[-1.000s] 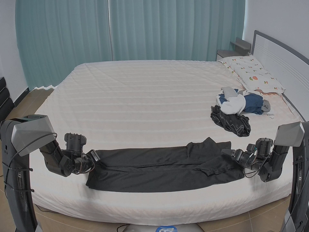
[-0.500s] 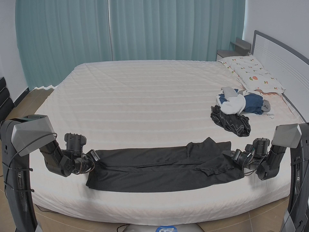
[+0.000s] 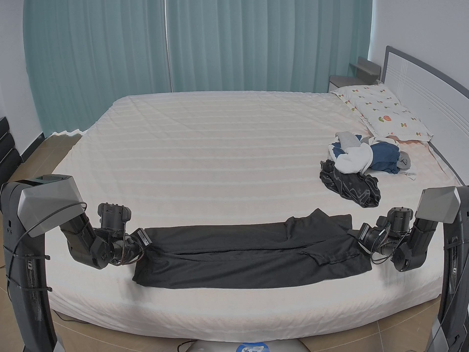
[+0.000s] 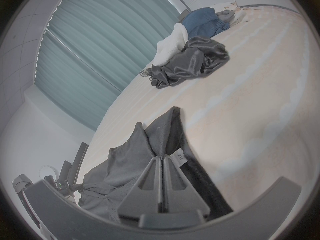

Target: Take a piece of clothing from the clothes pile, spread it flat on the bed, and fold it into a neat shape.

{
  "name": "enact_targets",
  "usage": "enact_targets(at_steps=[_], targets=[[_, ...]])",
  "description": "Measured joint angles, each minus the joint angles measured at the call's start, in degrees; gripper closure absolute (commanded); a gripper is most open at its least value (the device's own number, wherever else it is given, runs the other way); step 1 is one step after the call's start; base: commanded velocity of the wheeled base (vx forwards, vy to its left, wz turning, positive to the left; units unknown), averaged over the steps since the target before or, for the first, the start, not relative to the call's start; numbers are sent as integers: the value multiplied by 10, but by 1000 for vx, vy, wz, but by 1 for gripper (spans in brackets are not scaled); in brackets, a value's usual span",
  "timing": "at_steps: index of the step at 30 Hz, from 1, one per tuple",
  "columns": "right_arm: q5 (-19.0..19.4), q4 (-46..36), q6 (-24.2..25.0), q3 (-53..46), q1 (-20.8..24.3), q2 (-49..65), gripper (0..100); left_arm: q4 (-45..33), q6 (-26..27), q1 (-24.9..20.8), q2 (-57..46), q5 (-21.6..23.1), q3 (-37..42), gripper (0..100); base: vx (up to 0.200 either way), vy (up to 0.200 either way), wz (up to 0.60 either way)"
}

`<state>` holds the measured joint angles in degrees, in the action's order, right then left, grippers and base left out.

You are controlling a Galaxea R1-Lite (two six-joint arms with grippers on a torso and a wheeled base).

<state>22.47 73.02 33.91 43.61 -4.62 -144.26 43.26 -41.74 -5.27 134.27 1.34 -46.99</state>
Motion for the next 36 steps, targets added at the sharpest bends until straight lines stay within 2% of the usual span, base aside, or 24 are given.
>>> enact_targets(at_steps=[16, 17, 31, 36], targets=[[2, 10, -1, -17, 3, 4, 100, 1, 2, 0, 2, -2, 3, 100, 0, 0, 0], [2, 10, -3, -18, 4, 4, 0, 2, 2, 0, 2, -2, 2, 0, 0, 0, 0], [1, 36, 0, -52, 3, 36, 0, 2, 1, 4, -8, -1, 11, 0, 0, 0, 0], [4, 38, 1, -76, -9, 59, 0, 2, 2, 9, -40, 31, 53, 0, 0, 0, 0]])
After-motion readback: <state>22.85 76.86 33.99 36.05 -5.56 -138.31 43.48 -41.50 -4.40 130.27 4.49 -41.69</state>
